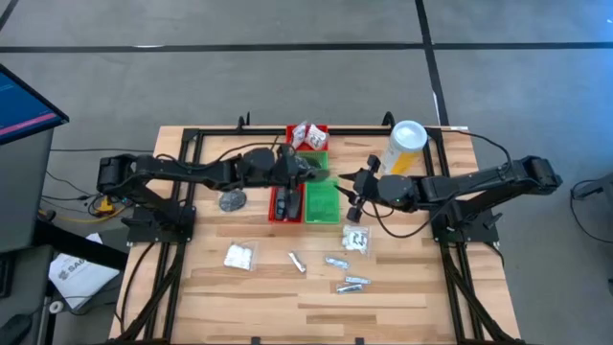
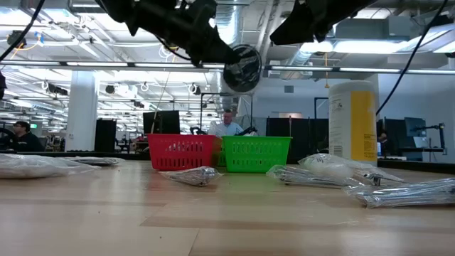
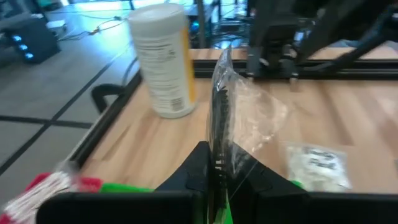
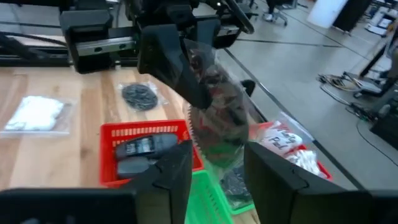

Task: Pick & Place Travel size toiletries
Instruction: Put the black hairbrush into the top green bin

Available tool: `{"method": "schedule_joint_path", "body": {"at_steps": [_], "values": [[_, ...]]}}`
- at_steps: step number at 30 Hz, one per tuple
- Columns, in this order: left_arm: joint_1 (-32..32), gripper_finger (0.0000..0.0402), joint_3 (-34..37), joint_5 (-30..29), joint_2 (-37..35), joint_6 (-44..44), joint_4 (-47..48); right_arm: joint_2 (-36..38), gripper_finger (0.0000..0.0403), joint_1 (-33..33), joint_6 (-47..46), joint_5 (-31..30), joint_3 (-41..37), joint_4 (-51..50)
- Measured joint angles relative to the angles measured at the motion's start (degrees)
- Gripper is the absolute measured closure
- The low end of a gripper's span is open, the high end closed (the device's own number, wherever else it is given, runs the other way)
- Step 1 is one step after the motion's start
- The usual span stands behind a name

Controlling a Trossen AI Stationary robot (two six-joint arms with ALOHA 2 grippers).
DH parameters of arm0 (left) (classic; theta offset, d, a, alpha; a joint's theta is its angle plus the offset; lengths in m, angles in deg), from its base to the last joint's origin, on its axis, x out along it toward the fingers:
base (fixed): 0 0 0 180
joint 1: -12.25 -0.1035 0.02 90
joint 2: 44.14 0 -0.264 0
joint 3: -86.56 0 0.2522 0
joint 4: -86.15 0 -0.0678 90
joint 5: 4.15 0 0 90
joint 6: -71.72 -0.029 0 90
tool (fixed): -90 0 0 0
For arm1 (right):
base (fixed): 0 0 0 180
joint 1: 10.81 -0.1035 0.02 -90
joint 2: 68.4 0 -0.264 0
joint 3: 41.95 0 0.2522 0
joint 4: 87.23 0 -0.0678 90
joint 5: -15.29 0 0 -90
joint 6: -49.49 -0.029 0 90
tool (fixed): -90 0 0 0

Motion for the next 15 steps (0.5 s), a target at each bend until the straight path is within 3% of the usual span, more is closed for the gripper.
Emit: {"method": "schedule_joint_path", "body": {"at_steps": [9,15], "values": [[-6.85,0.038,-0.02,-0.07,5.03,4.92,-1.44,-0.02,0.0252,2.19,-3.02,0.06,0.0,0.17],[-10.27,0.0379,0.0,-2.1,10.37,-1.31,-3.7,-0.04,0.025,1.88,-3.02,0.22,0.0,0.17]]}}
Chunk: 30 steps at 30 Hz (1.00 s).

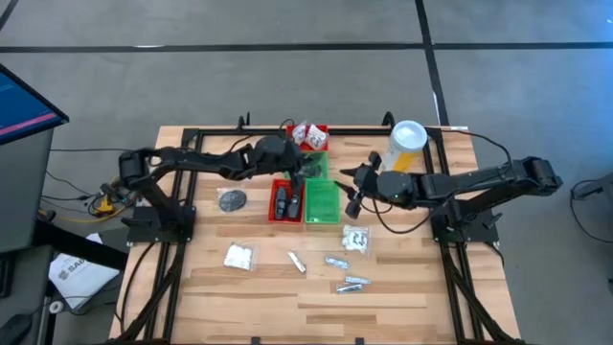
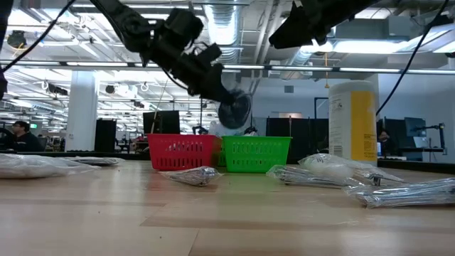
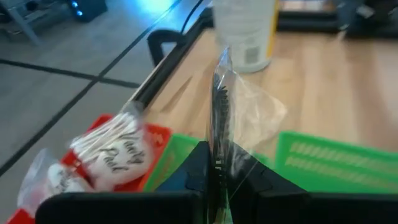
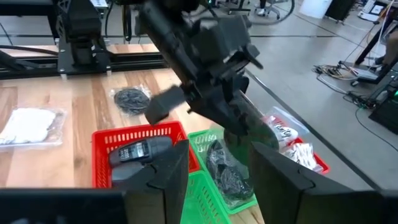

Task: Pick & Place Travel size toiletries
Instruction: Put the black hairbrush into the top green bin

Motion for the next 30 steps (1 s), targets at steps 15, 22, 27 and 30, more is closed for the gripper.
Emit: {"method": "schedule_joint_path", "body": {"at_steps": [15,22,27,30], "values": [[-0.98,0.0378,0.01,-1.56,6.83,-13.92,-5.89,-1.9,0.0251,0.07,0.46,0.0,0.06,0.45],[-1.22,0.035,0.02,-4.2,7.07,-14.33,-6.49,-5.91,0.0251,0.07,1.09,0.04,-0.04,0.6],[-2.27,0.032,0.02,-8.4,7.01,-13.25,-5.15,-7.26,0.0252,-0.41,2.44,0.02,-0.01,3.41],[-2.27,0.0304,0.02,-5.05,7.01,-11.75,-4.23,-7.27,0.0249,-0.5,2.45,0.04,0.02,3.43]]}}
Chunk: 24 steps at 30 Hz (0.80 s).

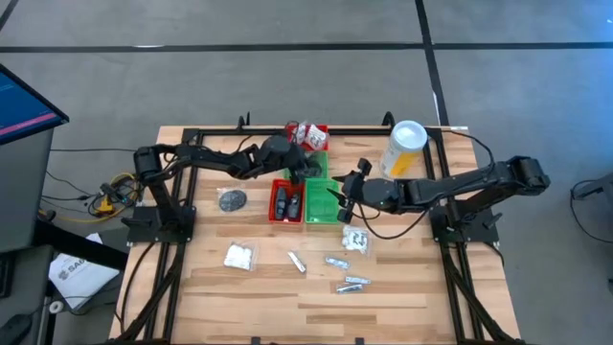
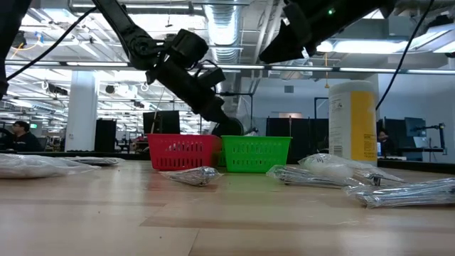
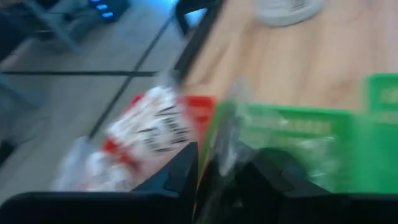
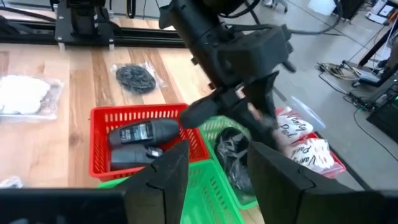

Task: Pick & Place Travel size toiletries
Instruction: Put the black hairbrush into the top green bin, then put the silver nail cutter into the bottom green bin

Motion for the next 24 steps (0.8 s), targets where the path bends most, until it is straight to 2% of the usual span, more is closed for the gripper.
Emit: {"method": "schedule_joint_path", "body": {"at_steps": [3,8,12,19,24], "values": [[0.26,0.028,0.0,2.53,0.0,1.31,0.93,0.0,0.0248,0.02,0.0,0.0,0.0,0.04],[0.67,0.0234,-0.04,2.27,-1.72,2.05,4.67,0.02,0.025,0.07,0.0,-0.02,0.0,0.02],[1.1,0.0206,0.0,2.27,-5.85,3.66,10.44,0.0,0.025,-0.01,0.13,-0.01,0.0,-0.14],[3.29,0.0185,0.68,4.67,-14.98,9.73,19.36,0.0,0.0245,-0.66,-2.06,0.38,0.0,-0.42],[6.93,0.0183,4.89,6.82,-19.68,13.95,19.34,0.0,0.0249,-1.93,-5.54,6.36,-0.04,-2.29]]}}
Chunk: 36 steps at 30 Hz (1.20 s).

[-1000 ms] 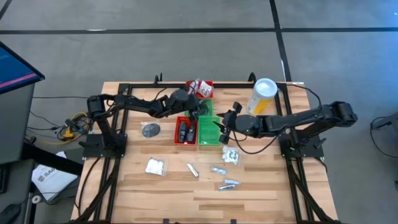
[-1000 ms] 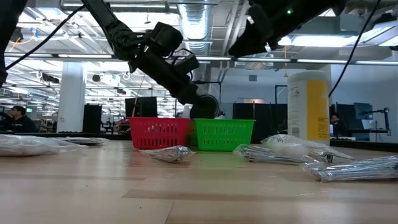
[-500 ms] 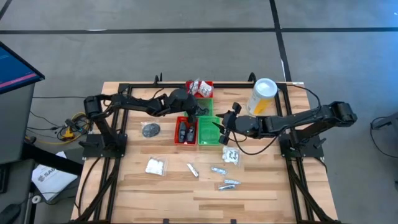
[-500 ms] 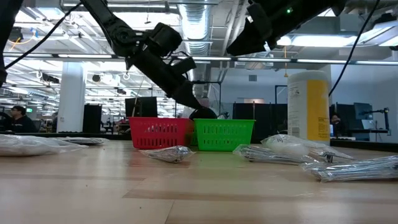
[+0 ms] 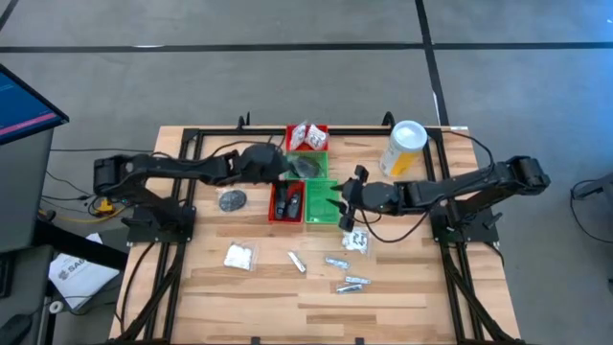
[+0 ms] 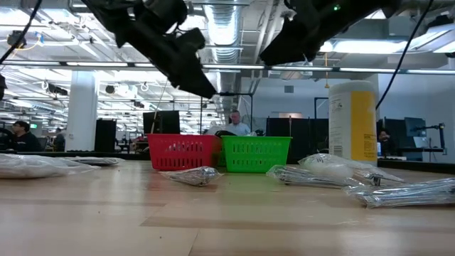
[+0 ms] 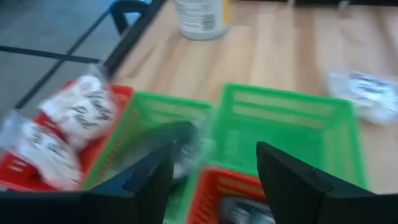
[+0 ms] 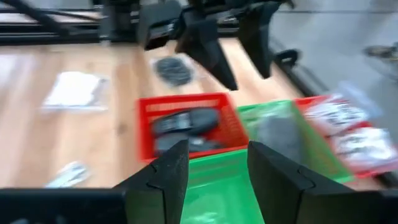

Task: Pick & Place Travel size toiletries
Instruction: Put the silver nail cutter into the bottom green bin

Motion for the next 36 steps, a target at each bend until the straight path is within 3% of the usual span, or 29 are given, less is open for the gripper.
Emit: {"method": "schedule_joint_path", "body": {"at_steps": [5,12,25,36], "values": [[4.37,0.0188,4.71,0.02,-3.73,3.83,-1.12,-0.02,0.0259,-2.94,-2.76,5.76,0.0,-2.22],[10.93,0.0192,9.0,0.04,-5.17,9.01,-4.17,-2.13,0.027,-8.19,-10.3,8.34,0.01,-5.21],[19.7,0.0192,9.34,0.04,-5.12,10.25,-10.33,-15.61,0.0271,-15.85,-19.05,8.5,0.79,-4.27],[23.99,0.0192,9.34,-0.02,-5.12,12.84,-11.11,-24.28,0.027,-16.49,-20.11,8.45,3.83,-4.49]]}}
